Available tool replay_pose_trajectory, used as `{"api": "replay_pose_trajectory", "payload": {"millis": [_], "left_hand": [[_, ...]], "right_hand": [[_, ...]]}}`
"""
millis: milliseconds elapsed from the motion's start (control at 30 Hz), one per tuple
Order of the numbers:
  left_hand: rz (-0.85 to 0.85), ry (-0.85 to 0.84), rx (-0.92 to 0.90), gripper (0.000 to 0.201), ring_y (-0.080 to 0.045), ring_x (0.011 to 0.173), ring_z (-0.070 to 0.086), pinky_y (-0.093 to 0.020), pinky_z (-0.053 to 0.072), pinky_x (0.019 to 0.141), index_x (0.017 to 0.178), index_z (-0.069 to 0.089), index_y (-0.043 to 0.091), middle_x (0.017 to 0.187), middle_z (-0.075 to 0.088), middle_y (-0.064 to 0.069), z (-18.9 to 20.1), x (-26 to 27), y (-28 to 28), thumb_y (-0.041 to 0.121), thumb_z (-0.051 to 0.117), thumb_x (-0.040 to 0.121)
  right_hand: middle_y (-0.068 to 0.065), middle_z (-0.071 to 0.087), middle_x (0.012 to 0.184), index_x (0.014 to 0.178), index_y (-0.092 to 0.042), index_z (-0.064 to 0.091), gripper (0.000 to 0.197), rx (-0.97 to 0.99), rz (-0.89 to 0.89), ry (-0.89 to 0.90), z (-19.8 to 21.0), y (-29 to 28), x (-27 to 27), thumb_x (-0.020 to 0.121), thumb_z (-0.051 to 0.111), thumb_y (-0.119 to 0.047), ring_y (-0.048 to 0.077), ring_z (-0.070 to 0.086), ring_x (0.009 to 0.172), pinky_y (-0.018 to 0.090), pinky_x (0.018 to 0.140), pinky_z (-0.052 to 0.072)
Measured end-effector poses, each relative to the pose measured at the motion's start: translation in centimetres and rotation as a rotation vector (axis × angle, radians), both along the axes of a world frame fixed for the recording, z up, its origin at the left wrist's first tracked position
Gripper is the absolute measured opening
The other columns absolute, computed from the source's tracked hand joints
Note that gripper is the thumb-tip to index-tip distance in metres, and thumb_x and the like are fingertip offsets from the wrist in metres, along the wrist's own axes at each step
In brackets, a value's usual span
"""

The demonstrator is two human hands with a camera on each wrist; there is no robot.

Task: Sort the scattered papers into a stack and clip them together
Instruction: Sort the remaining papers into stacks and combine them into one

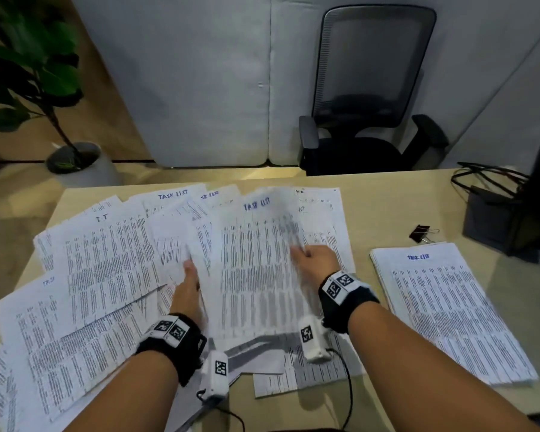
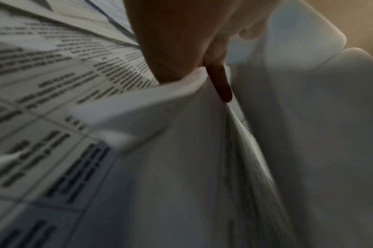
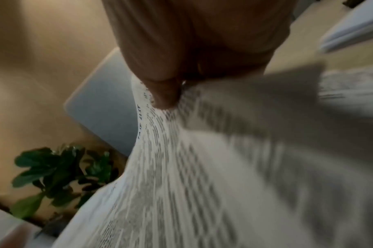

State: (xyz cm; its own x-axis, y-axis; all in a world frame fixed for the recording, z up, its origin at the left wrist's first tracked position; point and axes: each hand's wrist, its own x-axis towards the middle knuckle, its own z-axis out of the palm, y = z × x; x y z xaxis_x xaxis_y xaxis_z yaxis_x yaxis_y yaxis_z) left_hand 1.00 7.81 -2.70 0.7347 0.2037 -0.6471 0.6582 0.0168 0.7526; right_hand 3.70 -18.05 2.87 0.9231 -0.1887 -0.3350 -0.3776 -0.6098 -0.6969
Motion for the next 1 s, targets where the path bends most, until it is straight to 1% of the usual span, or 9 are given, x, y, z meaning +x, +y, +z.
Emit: {"api": "replay_pose_trajectory", "payload": {"millis": [67, 133, 267, 400, 500, 600, 767, 900, 1000], "left_hand": [[-0.033, -0.104, 0.208, 0.046, -0.031, 0.077, 0.060, -0.040, 0.051, 0.075, 0.081, 0.061, 0.009, 0.080, 0.061, -0.015, -0.3, 0.0, -0.3, 0.054, 0.056, 0.085], [-0.063, -0.173, 0.346, 0.032, -0.022, 0.064, 0.044, -0.032, 0.037, 0.062, 0.066, 0.047, 0.012, 0.064, 0.042, -0.011, -1.1, 0.1, -0.2, 0.034, 0.060, 0.084], [-0.129, -0.119, 0.364, 0.039, -0.018, 0.074, 0.047, -0.030, 0.036, 0.069, 0.076, 0.056, 0.008, 0.075, 0.049, -0.009, -1.1, 0.4, -0.1, 0.046, 0.063, 0.083], [-0.325, -0.075, 0.505, 0.037, -0.030, 0.100, 0.061, -0.039, 0.050, 0.089, 0.106, 0.061, 0.004, 0.105, 0.064, -0.010, -1.0, 0.4, -0.9, 0.029, 0.072, 0.083], [-0.377, -0.087, 0.578, 0.026, -0.031, 0.097, 0.060, -0.034, 0.047, 0.081, 0.100, 0.056, 0.002, 0.101, 0.063, -0.014, -1.2, 0.3, -1.0, 0.018, 0.069, 0.085], [-0.347, -0.095, 0.551, 0.024, -0.026, 0.092, 0.056, -0.031, 0.044, 0.080, 0.101, 0.055, 0.003, 0.103, 0.062, -0.015, -1.1, 0.2, -1.2, 0.014, 0.068, 0.086], [-0.390, -0.080, 0.574, 0.031, -0.031, 0.100, 0.058, -0.038, 0.048, 0.088, 0.107, 0.053, 0.002, 0.107, 0.060, -0.015, -1.3, 0.5, -0.9, 0.017, 0.069, 0.086], [-0.412, -0.060, 0.591, 0.029, -0.033, 0.099, 0.058, -0.041, 0.050, 0.088, 0.104, 0.051, 0.001, 0.105, 0.059, -0.016, -1.5, 0.7, -0.7, 0.017, 0.067, 0.086], [-0.415, -0.048, 0.590, 0.026, -0.033, 0.098, 0.058, -0.041, 0.050, 0.087, 0.100, 0.049, 0.001, 0.101, 0.058, -0.016, -1.5, 0.7, -0.7, 0.015, 0.067, 0.087]], "right_hand": [[-0.001, 0.034, 0.049, 0.050, -0.017, 0.034, 0.053, -0.079, 0.089, 0.077, -1.8, 0.1, -0.8, 0.095, 0.051, -0.039, 0.013, 0.032, 0.044, 0.024, 0.044, 0.022], [0.001, 0.036, 0.053, 0.054, -0.016, 0.033, 0.049, -0.172, 0.083, 0.059, -2.5, -0.4, -0.9, 0.097, 0.048, -0.032, 0.014, 0.035, 0.048, 0.023, 0.045, 0.022], [0.000, 0.043, 0.061, 0.065, -0.014, 0.043, 0.031, -0.064, -0.042, 0.019, -2.8, -0.9, -0.3, 0.094, 0.052, -0.022, 0.019, 0.044, 0.059, 0.021, 0.048, 0.028], [0.002, 0.060, 0.079, 0.088, -0.011, 0.063, 0.015, -0.001, -0.029, -0.007, -3.0, -0.5, 0.2, 0.092, 0.058, -0.024, 0.019, 0.055, 0.074, 0.021, 0.065, 0.043], [0.011, 0.055, 0.118, 0.116, -0.008, 0.060, 0.029, -0.175, -0.162, -0.002, -3.9, -1.6, 0.3, 0.090, 0.061, -0.021, 0.027, 0.057, 0.104, 0.029, 0.090, 0.046], [0.016, 0.040, 0.133, 0.135, -0.011, 0.041, 0.058, -0.257, -0.131, 0.164, -5.0, -2.0, -0.2, 0.085, 0.066, -0.026, 0.035, 0.048, 0.120, 0.040, 0.099, 0.043], [0.015, 0.055, 0.124, 0.131, -0.006, 0.044, 0.046, -0.228, -0.075, 0.224, -5.5, -1.8, -0.9, 0.092, 0.053, -0.030, 0.033, 0.054, 0.114, 0.039, 0.092, 0.046], [0.011, 0.040, 0.130, 0.121, -0.014, 0.054, 0.037, -0.408, -0.105, 0.320, -4.5, -2.8, -1.4, 0.086, 0.049, -0.024, 0.032, 0.040, 0.120, 0.043, 0.097, 0.037], [0.013, 0.032, 0.130, 0.121, -0.011, 0.048, 0.039, -0.343, -0.159, 0.286, -4.8, -2.6, -2.1, 0.082, 0.050, -0.013, 0.036, 0.043, 0.113, 0.041, 0.094, 0.042]]}}
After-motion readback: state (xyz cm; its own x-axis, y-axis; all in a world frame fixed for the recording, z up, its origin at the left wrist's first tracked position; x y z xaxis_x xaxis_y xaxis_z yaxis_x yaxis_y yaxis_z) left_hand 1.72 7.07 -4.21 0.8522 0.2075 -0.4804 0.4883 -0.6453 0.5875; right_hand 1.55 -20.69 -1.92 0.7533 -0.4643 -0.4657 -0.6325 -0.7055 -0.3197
